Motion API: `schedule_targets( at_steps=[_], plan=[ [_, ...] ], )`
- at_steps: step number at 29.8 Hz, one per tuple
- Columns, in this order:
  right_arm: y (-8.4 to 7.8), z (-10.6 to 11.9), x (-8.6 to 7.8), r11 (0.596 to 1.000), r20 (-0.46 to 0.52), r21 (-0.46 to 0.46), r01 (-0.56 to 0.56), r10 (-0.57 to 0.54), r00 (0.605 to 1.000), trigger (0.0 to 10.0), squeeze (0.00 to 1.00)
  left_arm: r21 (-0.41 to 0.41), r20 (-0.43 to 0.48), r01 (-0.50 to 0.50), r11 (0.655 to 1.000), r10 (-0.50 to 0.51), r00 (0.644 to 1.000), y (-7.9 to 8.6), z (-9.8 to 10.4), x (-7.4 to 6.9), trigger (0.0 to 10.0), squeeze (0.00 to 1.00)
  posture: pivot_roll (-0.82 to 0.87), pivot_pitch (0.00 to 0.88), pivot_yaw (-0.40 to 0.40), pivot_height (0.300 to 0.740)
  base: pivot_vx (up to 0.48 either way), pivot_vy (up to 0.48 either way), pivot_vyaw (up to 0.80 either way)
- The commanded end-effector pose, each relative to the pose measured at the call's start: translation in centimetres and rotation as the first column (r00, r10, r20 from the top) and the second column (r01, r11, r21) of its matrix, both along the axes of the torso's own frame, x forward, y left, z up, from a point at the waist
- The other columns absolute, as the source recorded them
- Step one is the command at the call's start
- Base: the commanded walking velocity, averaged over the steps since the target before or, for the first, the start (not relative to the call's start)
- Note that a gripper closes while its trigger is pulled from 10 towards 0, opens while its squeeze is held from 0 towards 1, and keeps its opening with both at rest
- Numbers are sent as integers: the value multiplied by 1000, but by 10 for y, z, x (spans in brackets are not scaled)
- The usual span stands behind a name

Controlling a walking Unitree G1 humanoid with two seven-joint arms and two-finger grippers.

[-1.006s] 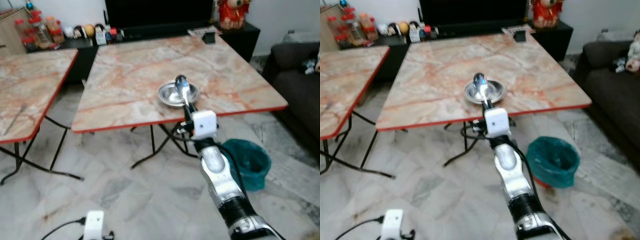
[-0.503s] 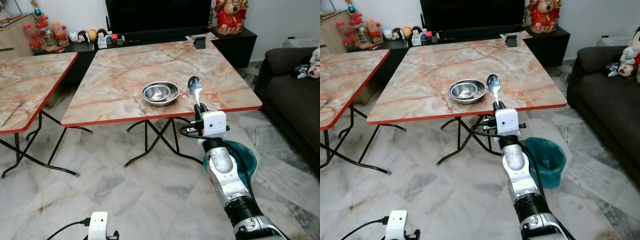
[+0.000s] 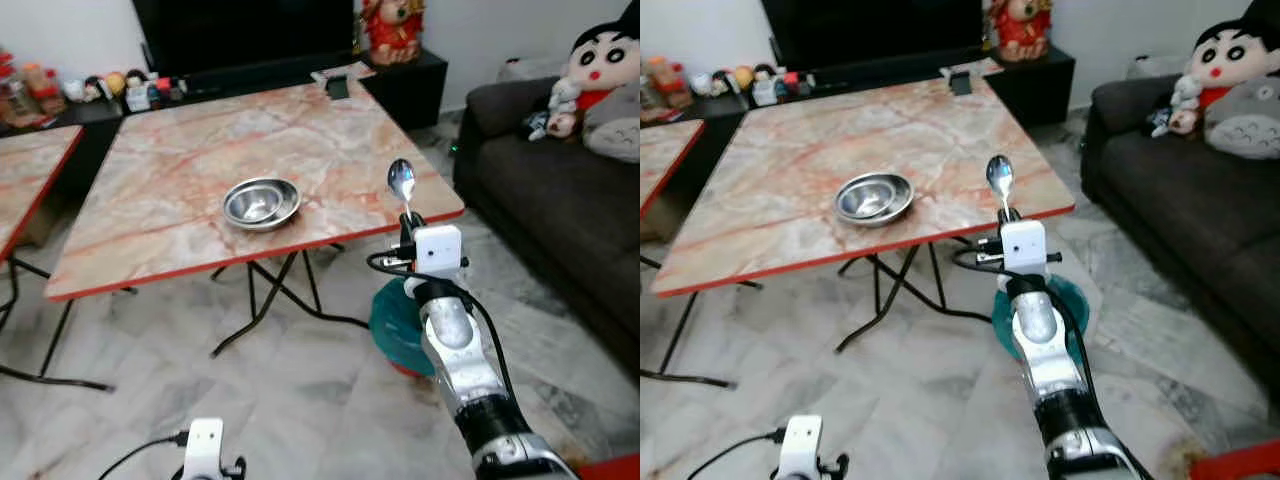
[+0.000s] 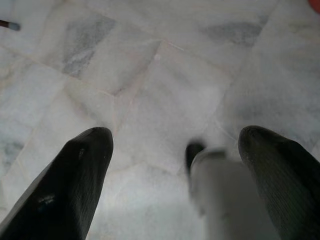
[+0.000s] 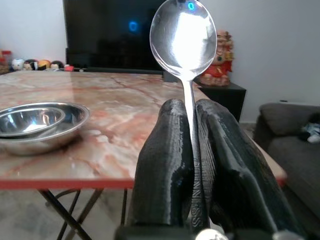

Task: Setting the table

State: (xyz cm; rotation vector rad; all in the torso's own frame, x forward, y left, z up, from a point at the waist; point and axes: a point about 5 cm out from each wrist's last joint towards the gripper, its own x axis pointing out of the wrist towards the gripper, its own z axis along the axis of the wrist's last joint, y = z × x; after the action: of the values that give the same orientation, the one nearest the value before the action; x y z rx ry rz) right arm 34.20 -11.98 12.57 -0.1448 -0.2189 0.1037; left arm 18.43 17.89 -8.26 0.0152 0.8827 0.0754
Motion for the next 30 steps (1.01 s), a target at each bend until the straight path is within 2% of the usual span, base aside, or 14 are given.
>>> schedule_targets(
  at_steps=[1, 7, 10, 15, 25, 30],
  plan=[
    [16, 9, 1, 999, 37, 4, -49, 49, 998, 10000, 0, 29, -8, -16, 999, 16, 1000, 12, 0, -3, 10000, 0, -34, 6, 65, 736, 435, 0, 0],
    [17, 10, 1, 998, 43, -8, -57, 57, 997, 10000, 0, 30, -8, -14, 999, 14, 1000, 12, 0, -2, 10000, 0, -36, 4, 66, 736, 431, 0, 0],
    [19, 10, 0, 996, 51, -44, -72, 74, 996, 10000, 0, 31, -8, -14, 999, 14, 1000, 12, 0, -2, 10000, 0, -38, 4, 65, 736, 426, 0, 204],
    [20, 9, 0, 996, 47, -32, -79, 80, 996, 10000, 0, 30, -8, -15, 999, 15, 1000, 12, 0, -2, 10000, 0, -36, 2, 63, 736, 425, 0, 579],
    [20, 9, 0, 995, 45, -48, -87, 89, 995, 10000, 0, 30, -8, -17, 999, 17, 1000, 11, 0, -2, 10000, 0, -35, 2, 62, 736, 415, 0, 47],
    [20, 8, 0, 996, 38, -20, -83, 84, 996, 10000, 0, 31, -8, -16, 999, 17, 1000, 12, 0, -1, 10000, 0, -35, 1, 63, 736, 214, 0, 100]
  ],
)
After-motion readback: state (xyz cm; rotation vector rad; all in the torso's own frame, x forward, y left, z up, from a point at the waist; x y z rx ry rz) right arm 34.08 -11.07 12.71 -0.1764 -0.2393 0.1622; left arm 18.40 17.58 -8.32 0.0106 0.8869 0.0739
